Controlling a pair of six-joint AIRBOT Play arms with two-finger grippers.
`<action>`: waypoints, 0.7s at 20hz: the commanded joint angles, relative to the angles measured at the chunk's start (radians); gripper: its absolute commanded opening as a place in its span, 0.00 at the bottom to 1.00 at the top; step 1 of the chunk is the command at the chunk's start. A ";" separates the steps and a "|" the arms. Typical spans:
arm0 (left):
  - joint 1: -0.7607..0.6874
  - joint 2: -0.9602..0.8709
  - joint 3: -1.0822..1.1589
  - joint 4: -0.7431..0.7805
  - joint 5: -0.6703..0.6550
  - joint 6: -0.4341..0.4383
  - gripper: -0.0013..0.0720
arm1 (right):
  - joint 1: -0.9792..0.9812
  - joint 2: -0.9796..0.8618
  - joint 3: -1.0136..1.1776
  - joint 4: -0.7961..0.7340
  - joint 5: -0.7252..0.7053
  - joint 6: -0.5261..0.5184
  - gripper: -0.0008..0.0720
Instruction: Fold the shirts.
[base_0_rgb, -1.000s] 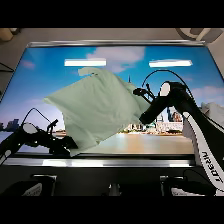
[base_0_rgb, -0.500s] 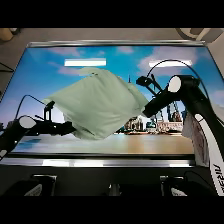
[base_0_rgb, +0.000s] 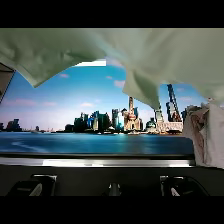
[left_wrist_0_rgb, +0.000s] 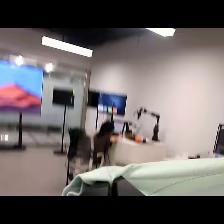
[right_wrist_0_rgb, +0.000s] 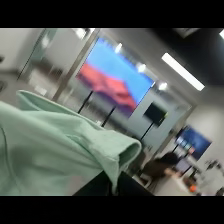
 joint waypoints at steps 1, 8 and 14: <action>0.003 0.019 0.174 0.024 -0.011 0.014 0.05 | -0.001 0.103 0.045 -0.054 -0.032 0.006 0.04; 0.003 -0.027 0.034 0.328 -0.235 -0.126 0.05 | -0.001 -0.002 0.045 -0.056 0.151 -0.073 0.04; 0.003 -0.112 -0.354 0.451 -0.229 -0.129 0.05 | -0.001 -0.357 0.042 -0.041 0.380 -0.065 0.04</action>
